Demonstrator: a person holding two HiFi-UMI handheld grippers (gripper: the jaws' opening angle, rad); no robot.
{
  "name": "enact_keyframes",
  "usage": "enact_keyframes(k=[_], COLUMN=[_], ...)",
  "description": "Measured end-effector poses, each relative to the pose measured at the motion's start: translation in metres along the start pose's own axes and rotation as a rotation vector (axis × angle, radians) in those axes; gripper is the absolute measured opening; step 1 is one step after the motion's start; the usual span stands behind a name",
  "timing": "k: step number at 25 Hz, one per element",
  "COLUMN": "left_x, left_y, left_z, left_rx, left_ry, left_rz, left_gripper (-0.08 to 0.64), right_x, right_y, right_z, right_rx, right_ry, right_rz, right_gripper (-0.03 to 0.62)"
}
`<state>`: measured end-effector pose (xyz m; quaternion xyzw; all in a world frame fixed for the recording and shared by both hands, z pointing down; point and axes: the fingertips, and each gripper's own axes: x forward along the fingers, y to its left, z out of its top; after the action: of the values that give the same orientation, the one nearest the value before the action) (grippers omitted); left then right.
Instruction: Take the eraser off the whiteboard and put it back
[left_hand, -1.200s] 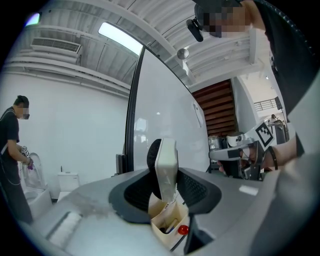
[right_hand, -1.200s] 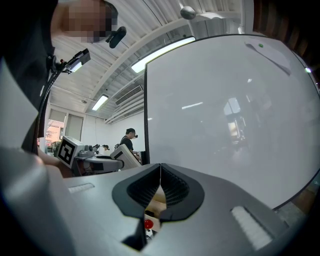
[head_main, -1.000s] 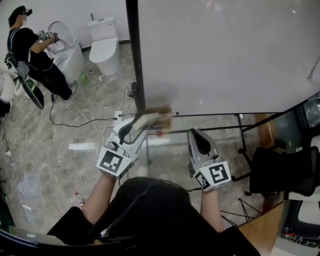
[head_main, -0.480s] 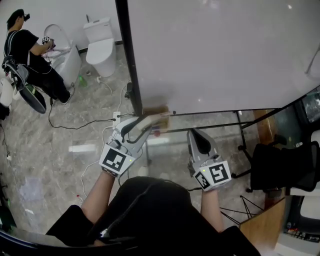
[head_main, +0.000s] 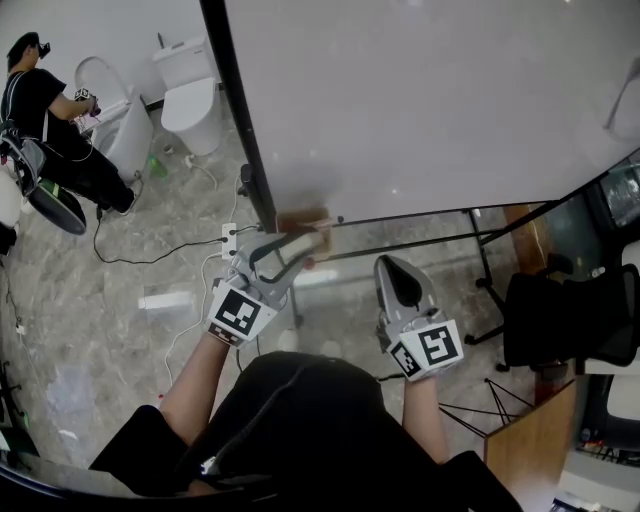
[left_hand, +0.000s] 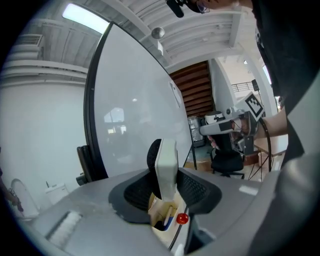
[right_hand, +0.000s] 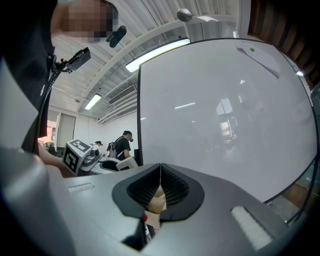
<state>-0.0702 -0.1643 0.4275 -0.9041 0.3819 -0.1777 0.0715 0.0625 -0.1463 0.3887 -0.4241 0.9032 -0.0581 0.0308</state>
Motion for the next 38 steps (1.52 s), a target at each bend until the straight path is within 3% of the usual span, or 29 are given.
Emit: enact_keyframes(k=[4, 15, 21, 33, 38], left_x=[0.01, 0.034, 0.045, 0.057, 0.063], left_y=[-0.005, -0.013, -0.019, -0.023, -0.024], left_z=[-0.005, -0.022, -0.048, -0.066, -0.074], left_rx=[0.05, 0.077, 0.101, 0.125, 0.17], left_ry=[0.036, 0.097, 0.181, 0.28, 0.321], left_rz=[-0.036, -0.112, -0.135, -0.161, -0.169], left_gripper=[0.16, 0.16, 0.16, 0.161, 0.161], right_x=[-0.003, -0.013, -0.016, -0.018, -0.017], right_y=[-0.003, -0.019, -0.025, -0.031, -0.035], right_z=[0.0, -0.005, -0.006, -0.008, -0.01], right_rx=[0.004, 0.016, 0.023, 0.031, 0.034], right_ry=[-0.002, -0.002, -0.007, -0.005, -0.001], right_rz=[-0.017, -0.072, -0.088, -0.099, -0.103], right_gripper=[0.011, 0.011, 0.011, 0.011, 0.011])
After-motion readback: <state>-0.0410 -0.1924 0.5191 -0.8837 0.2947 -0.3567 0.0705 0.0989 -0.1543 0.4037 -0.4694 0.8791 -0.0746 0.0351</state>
